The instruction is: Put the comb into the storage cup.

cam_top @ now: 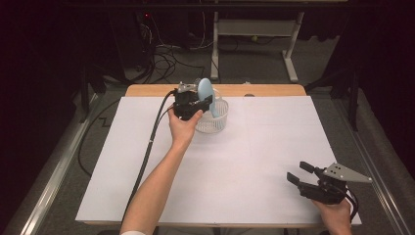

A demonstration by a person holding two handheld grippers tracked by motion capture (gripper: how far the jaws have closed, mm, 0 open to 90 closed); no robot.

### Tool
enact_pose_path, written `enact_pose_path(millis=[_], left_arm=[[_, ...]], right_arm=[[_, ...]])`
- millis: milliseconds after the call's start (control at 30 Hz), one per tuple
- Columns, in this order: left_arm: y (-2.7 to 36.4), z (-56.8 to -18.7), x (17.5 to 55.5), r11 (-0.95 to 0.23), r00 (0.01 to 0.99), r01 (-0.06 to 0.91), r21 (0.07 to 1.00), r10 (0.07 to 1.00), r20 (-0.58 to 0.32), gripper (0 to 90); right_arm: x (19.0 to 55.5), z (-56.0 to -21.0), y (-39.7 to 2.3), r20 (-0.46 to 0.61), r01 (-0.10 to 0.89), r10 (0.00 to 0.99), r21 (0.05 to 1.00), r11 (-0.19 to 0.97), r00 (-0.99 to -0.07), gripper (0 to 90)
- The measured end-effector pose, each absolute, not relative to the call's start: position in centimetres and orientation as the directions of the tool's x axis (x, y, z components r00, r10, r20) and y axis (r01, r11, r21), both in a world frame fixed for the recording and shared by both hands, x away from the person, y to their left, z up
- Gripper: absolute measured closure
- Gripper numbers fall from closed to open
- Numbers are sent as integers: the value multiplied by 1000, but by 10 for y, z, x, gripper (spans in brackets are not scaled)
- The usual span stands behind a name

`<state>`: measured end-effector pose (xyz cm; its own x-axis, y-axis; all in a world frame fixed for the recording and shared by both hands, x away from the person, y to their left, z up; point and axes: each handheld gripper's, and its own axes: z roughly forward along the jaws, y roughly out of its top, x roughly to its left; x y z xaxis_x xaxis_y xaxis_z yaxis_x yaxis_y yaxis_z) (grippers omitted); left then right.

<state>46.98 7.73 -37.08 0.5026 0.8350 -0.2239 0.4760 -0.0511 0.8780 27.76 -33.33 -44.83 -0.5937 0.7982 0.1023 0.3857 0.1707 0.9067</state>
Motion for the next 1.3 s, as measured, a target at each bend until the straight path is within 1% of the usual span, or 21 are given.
enact_pose_path(millis=[300,533,633,767,967,1300], left_arm=[[79,-370,469,-69,520,472,879,827,-214,494],[83,-368,469,-66,513,480,875,830,-219,470],[85,-367,469,-71,508,485,871,834,-215,451],[91,-365,470,-51,490,501,864,840,-234,439],[95,-363,470,-70,489,503,861,845,-216,421],[105,-363,469,-82,466,522,849,861,-204,359]], right_arm=[[277,-448,-333,102,386,798,907,171,-595,319],[277,-448,-333,104,388,800,906,168,-590,319],[277,-448,-333,99,385,799,906,174,-594,319],[277,-448,-334,103,386,801,907,168,-589,319],[277,-448,-334,99,385,801,907,171,-591,320],[277,-448,-333,98,386,800,906,174,-592,320]])
